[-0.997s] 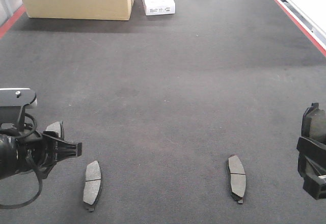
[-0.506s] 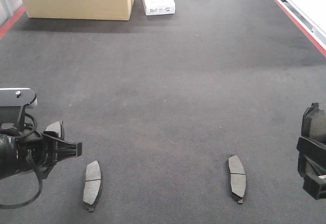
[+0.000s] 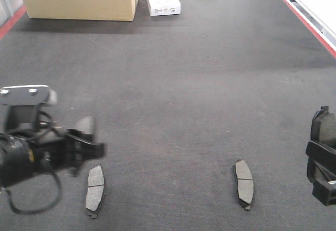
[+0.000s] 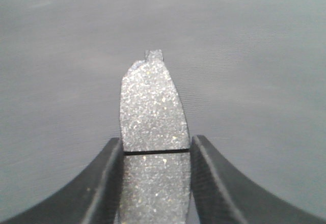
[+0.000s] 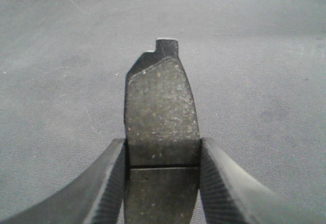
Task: Move and align brake pads A on conveyor
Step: 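Lower the left gripper's brake pad onto the belt beside the placed pads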
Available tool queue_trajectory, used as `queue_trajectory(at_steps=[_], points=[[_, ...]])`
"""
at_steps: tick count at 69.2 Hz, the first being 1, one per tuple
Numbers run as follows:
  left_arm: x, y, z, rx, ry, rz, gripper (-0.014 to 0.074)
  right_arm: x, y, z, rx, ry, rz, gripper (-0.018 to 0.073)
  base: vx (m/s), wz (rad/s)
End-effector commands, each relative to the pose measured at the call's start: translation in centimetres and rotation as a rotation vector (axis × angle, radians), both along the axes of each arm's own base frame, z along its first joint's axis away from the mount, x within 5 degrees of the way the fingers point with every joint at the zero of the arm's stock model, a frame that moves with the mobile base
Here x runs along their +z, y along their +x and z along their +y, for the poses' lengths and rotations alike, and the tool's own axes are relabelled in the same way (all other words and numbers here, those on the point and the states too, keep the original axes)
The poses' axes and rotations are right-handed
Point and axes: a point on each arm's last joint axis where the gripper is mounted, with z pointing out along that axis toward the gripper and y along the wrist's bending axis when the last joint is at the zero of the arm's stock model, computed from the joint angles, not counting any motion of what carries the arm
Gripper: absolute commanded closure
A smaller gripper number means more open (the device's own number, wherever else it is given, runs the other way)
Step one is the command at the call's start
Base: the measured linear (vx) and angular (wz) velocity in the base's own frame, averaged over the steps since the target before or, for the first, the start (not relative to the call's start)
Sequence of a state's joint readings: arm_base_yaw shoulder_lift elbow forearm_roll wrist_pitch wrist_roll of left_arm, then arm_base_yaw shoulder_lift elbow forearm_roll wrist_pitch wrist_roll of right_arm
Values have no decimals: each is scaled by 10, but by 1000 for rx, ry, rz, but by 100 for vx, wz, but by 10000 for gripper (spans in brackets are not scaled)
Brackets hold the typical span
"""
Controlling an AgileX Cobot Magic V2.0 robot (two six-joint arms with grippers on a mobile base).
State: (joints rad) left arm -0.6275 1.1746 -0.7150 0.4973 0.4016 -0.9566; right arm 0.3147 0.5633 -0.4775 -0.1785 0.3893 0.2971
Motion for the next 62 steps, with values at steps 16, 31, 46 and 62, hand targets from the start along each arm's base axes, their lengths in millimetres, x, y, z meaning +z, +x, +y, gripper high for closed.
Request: queue_trajectory(at_steps=[16, 31, 46, 62], points=[[20, 15, -81, -184, -28, -12, 393, 18, 2, 1, 16, 12, -121, 536, 0, 0], [-18, 40, -108, -22, -50, 179, 389, 18, 2, 1, 16, 12, -121, 536, 0, 0], [-52, 46, -117, 29, -32, 283, 386, 18, 2, 1, 16, 12, -121, 536, 0, 0], [-70, 49, -121, 43, -13, 328, 380, 18, 2, 1, 16, 12, -121, 536, 0, 0]])
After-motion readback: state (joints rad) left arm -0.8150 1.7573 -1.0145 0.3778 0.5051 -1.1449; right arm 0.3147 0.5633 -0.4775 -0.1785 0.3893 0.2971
